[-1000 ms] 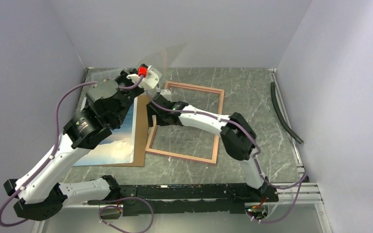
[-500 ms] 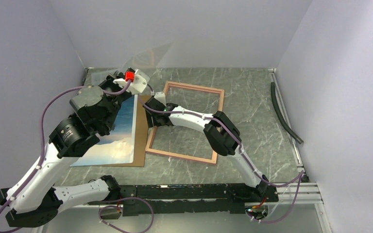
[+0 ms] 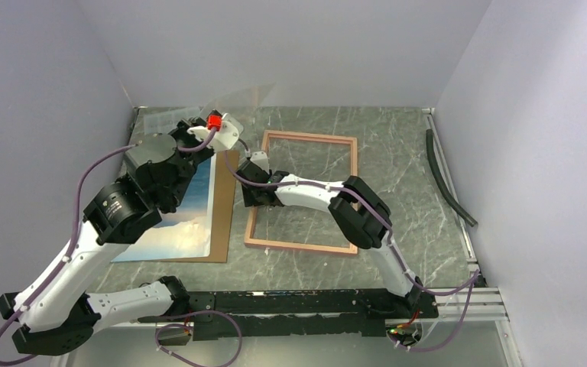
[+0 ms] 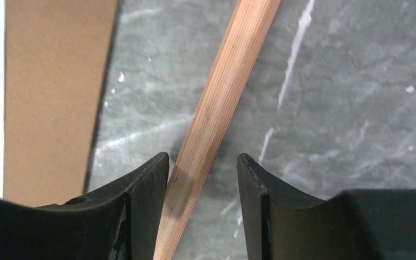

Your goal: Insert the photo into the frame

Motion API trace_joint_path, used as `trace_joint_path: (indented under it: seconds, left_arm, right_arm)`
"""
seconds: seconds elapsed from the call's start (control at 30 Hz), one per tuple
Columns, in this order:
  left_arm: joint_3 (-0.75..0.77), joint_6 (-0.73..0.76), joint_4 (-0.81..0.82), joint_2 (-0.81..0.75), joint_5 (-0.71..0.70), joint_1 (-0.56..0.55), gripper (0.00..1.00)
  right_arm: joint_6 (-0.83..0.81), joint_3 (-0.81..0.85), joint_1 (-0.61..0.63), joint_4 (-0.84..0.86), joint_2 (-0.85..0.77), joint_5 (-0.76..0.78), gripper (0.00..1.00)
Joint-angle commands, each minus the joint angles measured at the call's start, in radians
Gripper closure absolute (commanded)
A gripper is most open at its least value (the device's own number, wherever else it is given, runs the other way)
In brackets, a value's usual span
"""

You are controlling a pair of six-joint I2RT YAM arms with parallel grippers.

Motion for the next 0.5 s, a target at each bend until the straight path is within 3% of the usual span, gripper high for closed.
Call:
trace_joint_path:
  seconds: [0.0,0.2,0.3,0.47]
  left_arm:
    - [0.024,-0.05,0.003,0.009,0.03,0.003,0.97]
    - [-0.009,-0.102,-0.036,0.007,0.051,0.003,0.97]
    - [-0.032,-0.113,-0.037,0.0,0.058,0.003,0.97]
    - [-0.032,-0.146,-0.053,0.011,0.105,0.004,0.97]
  right_arm:
    - [0.018,-0.089,-0.001,-0.009,-0.079,-0.028,0.44]
    - [0.072,-0.064,-0.03,-0.054,-0.243,-0.152,0.15]
    - [0.139,-0.162,-0.084,0.001,-0.42,-0.296,0.07]
    - [0.301,-0.372,-0.224,0.089,-0.697,-0.526,0.03]
